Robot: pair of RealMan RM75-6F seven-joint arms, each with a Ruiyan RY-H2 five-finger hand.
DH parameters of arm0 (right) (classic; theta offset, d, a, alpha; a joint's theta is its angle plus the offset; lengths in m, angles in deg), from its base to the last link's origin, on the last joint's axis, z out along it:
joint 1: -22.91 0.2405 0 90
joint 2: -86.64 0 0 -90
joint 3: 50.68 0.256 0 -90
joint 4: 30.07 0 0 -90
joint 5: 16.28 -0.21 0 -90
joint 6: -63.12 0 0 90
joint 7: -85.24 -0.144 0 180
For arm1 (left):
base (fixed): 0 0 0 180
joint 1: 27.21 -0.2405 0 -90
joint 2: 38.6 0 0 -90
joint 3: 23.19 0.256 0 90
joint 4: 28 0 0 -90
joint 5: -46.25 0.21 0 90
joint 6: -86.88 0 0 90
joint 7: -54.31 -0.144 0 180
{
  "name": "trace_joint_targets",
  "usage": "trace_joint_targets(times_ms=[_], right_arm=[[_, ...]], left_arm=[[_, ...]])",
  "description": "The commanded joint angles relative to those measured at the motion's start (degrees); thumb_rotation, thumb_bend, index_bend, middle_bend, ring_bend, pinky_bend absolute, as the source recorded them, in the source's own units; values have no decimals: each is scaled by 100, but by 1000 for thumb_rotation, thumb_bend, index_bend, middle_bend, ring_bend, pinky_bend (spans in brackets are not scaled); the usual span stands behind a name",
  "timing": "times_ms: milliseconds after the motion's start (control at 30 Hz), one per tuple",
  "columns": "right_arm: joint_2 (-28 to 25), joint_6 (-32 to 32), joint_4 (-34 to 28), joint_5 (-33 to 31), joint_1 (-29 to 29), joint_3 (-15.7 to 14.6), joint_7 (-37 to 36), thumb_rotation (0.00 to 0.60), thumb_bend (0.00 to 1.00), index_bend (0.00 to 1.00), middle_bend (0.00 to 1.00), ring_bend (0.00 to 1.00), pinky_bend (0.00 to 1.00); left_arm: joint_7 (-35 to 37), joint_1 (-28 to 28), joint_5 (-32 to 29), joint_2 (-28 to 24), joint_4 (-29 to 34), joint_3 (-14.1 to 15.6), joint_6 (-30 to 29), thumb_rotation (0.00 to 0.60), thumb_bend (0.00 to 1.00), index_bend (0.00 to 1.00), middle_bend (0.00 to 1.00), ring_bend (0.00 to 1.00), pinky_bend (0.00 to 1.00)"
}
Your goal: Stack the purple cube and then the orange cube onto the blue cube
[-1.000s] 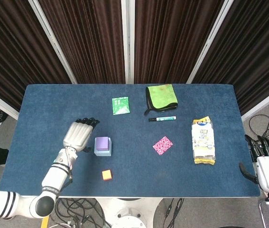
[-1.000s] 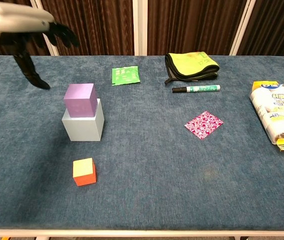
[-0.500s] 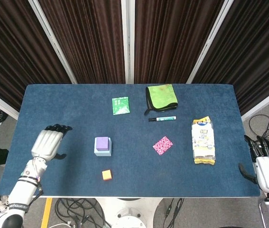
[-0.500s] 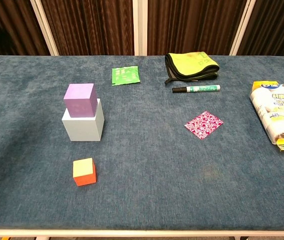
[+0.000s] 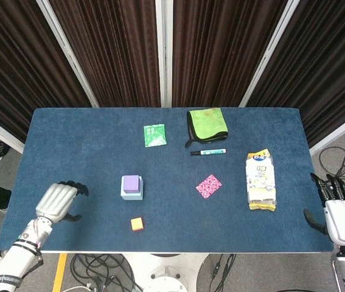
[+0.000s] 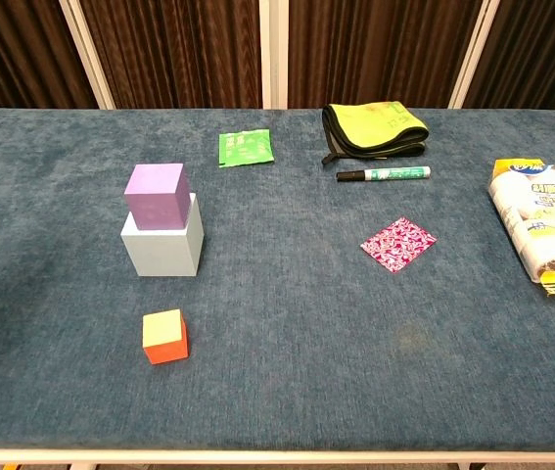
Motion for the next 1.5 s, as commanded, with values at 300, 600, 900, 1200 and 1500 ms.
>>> trace_joint_targets(times_ms=[300,600,900,1200,1500], right_arm=[[21,39,19,-27,20,-2,21,600,261,19,165,0,0],[53,46,55,-50,24,-2,20,600,262,19,165,0,0],[22,71,38,-75,43,12,-14,600,261,19,165,0,0],[-9,-18,54,-36,11,27,-135,600,260,19,165,0,0],[-5,-58,88,-6,-5,25,-192,600,261,19,166,0,0]], left_arm=[[1746,-54,1511,622,-1120,112,790,600,171,462,509,358,407],[2237,-153,1831,1236,-1608,38,772,600,171,431,509,358,413],[2245,-256,1876,1843,-1853,-30,752,600,171,421,509,358,414],[1692,-347,1700,2285,-2008,-221,609,600,171,364,495,364,425],[1226,-466,1353,2541,-1938,-307,564,600,162,359,499,374,436]])
